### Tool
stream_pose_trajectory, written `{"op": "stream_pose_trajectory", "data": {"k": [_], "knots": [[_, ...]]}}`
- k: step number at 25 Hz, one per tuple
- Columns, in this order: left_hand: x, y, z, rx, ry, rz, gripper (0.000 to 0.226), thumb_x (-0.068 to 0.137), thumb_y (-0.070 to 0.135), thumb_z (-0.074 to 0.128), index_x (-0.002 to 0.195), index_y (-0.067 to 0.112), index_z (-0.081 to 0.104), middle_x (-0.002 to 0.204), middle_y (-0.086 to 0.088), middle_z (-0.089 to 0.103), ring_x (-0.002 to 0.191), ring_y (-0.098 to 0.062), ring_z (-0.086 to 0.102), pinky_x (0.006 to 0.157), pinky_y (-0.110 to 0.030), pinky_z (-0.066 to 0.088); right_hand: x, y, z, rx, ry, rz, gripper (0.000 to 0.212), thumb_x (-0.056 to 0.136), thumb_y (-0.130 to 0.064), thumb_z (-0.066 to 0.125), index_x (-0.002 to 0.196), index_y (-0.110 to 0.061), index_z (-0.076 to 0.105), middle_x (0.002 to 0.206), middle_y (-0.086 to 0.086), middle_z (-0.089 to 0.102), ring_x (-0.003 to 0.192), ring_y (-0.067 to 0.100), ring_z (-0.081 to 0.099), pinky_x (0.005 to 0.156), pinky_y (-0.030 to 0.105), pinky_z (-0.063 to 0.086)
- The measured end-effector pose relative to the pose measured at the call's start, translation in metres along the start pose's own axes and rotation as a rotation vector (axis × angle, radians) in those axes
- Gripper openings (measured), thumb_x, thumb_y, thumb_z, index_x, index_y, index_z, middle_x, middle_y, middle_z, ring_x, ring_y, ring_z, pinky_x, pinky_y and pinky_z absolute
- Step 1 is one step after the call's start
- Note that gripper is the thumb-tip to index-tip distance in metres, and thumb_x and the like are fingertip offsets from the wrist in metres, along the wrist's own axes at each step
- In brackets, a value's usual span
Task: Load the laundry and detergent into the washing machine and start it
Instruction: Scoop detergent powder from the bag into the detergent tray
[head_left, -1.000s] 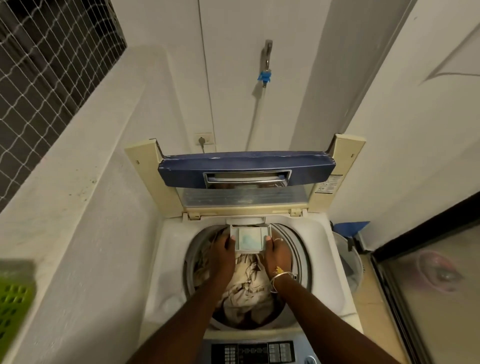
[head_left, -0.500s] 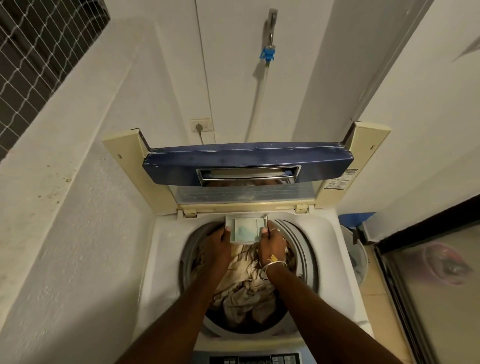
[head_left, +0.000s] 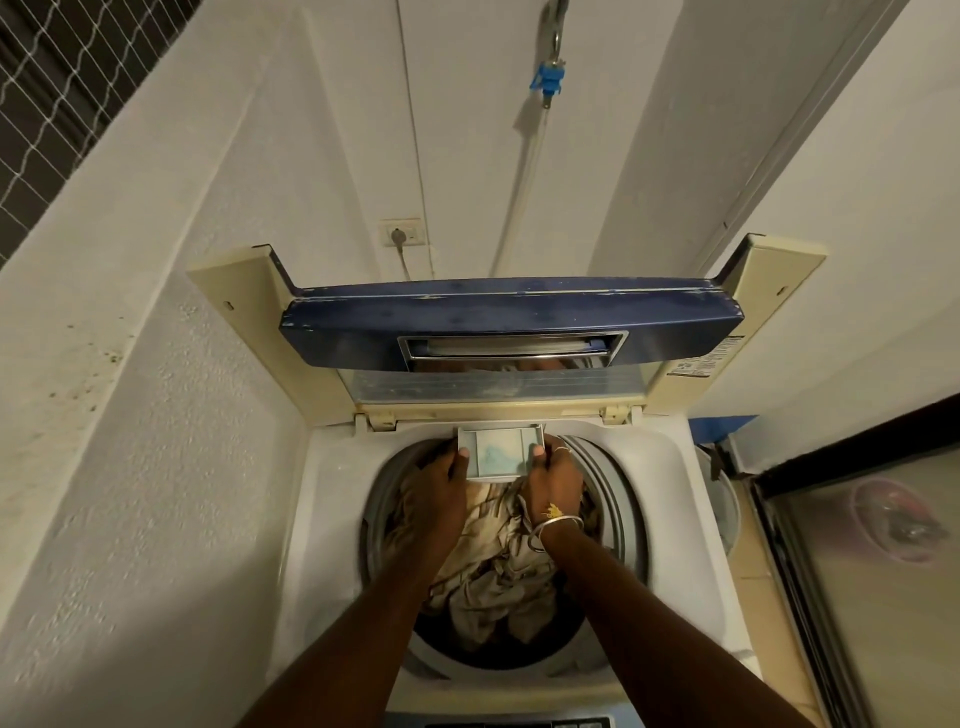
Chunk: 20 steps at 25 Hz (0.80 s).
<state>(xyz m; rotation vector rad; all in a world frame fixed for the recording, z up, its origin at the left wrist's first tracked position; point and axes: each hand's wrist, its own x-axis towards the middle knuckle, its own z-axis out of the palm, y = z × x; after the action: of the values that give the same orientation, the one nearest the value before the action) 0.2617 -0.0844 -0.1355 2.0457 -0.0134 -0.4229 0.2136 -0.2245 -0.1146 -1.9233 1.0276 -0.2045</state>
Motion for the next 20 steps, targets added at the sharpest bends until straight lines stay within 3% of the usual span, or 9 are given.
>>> {"op": "stream_pose_trajectory", "data": {"k": [3,7,14,20], "knots": [[0.001,0.001,0.000,-0.031,-0.002,0.014,0.038,0.104,0.036,0.043,0.128,0.015,0.063,0.120,-0.002,0.069,0.105,-0.011,0.065,0.079,-0.012,0.049,0.001,-0.001,-0.001,-0.028,0.011,-0.012,0.022,0.101,-0.022,0.046,0.114,-0.017,0.063,0.090,0.000,0.063,0.089,0.024,0.062,0.082,0.036,0.050],[0.002,0.000,0.000,-0.082,-0.013,0.011,0.037,0.103,0.036,0.045,0.127,0.015,0.065,0.119,-0.004,0.070,0.105,-0.013,0.067,0.089,-0.030,0.055,0.003,-0.003,-0.001,-0.026,0.006,-0.007,0.019,0.100,-0.020,0.049,0.110,-0.013,0.064,0.095,0.010,0.068,0.091,0.029,0.064,0.083,0.042,0.053],[0.010,-0.004,-0.005,-0.022,-0.065,0.006,0.041,0.101,0.043,0.045,0.127,0.017,0.065,0.116,-0.001,0.072,0.104,-0.012,0.067,0.092,-0.037,0.055,0.004,-0.009,-0.006,-0.095,-0.007,0.010,0.021,0.099,-0.016,0.049,0.110,-0.008,0.065,0.097,0.015,0.069,0.092,0.033,0.065,0.079,0.035,0.048],[0.014,-0.005,-0.005,-0.036,-0.069,-0.023,0.050,0.096,0.053,0.043,0.124,0.019,0.067,0.108,0.003,0.074,0.094,-0.010,0.068,0.087,-0.040,0.056,0.005,-0.016,-0.007,-0.157,-0.011,0.030,0.023,0.096,-0.012,0.048,0.107,-0.005,0.067,0.099,0.022,0.069,0.096,0.040,0.063,0.079,0.037,0.047]]}}
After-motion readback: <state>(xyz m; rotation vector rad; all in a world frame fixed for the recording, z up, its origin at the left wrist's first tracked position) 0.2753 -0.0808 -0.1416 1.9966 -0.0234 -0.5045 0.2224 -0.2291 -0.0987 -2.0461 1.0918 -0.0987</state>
